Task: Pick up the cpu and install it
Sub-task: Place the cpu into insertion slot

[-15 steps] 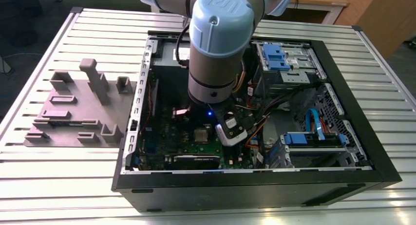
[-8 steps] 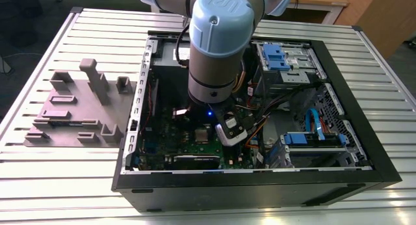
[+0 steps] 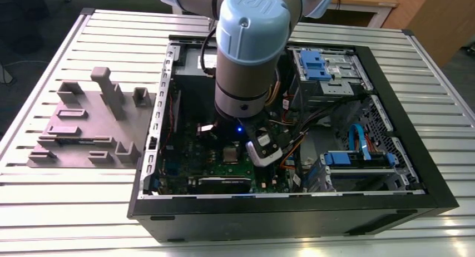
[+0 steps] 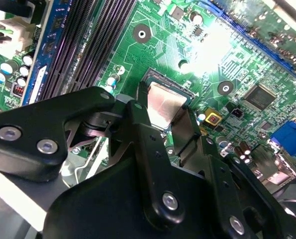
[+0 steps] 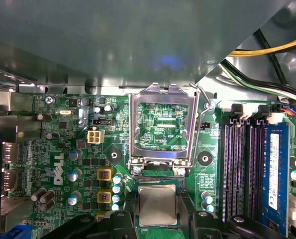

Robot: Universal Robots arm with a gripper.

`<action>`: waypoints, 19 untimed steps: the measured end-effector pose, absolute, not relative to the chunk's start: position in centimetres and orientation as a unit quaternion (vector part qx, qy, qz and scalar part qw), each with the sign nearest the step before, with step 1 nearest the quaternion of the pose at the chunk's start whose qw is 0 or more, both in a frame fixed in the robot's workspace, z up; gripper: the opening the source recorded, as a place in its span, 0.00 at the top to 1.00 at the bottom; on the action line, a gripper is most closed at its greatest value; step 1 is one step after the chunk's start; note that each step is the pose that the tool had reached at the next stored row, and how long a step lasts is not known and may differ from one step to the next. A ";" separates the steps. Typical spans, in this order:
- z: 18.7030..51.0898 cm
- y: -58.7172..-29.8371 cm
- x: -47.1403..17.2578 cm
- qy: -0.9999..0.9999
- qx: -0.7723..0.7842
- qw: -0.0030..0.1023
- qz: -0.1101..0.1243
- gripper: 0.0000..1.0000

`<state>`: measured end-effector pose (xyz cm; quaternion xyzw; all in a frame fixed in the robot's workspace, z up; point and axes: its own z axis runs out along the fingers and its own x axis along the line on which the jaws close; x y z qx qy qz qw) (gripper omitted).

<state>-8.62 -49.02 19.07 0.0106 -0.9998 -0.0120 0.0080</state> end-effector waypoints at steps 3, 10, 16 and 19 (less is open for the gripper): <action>19.2 -49.0 -8.6 -1.000 0.010 0.008 -0.012 0.56; 19.2 -49.1 -8.6 -1.000 0.003 0.008 -0.012 0.56; 19.2 -49.1 -8.7 -1.000 0.001 0.008 -0.012 0.56; 19.1 -49.1 -8.7 -1.000 0.000 0.008 -0.012 0.56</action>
